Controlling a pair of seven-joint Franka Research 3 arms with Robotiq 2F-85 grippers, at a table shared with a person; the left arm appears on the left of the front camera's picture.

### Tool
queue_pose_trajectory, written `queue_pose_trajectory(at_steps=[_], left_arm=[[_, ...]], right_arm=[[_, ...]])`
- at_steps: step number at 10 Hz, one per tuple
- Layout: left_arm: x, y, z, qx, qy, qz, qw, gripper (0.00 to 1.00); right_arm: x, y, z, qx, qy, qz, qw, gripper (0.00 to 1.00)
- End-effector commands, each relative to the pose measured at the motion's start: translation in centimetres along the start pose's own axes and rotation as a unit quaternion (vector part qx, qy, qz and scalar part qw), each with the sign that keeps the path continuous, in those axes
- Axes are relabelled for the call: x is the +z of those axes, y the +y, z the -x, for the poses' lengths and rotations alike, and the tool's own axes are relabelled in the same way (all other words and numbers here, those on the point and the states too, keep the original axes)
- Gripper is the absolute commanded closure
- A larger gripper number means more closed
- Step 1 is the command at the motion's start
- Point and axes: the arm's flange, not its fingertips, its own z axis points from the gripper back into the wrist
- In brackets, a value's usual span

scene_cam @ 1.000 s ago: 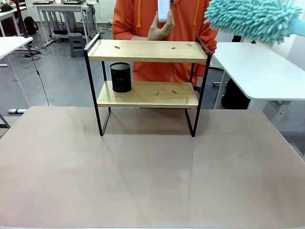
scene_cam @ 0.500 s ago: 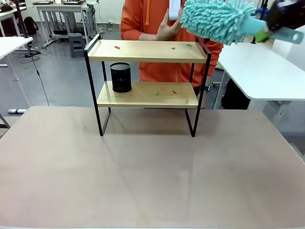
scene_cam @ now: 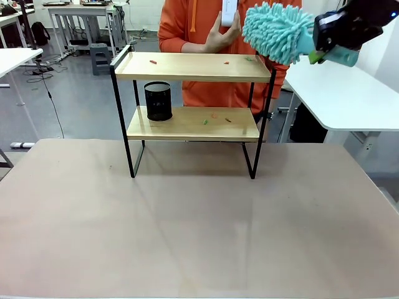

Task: Clean the shelf.
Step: Clean the specific tier of the Shelf with the Duster once objects are removed.

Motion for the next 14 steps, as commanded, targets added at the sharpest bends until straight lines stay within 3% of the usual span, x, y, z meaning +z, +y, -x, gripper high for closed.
queue_pose_trajectory(at_steps=[1, 8, 14], left_arm=[[-0.2, -0.1, -0.1, -0.010, -0.010, 0.009, 1.000, 0.00], [-0.2, -0.1, -0.1, -0.010, -0.010, 0.009, 1.000, 0.00], [-0.2, -0.1, -0.1, -0.010, -0.010, 0.009, 1.000, 0.00]], right_arm=[[-1.9, 1.1, 0.3, -0.009, 0.014, 0.007, 1.000, 0.88], [-3.8, 4.2, -0.7, 0.021, 0.046, -0.050, 0.997, 0.88], [-6.4, 12.2, -5.7, 0.087, 0.063, -0.080, 0.991, 0.88]])
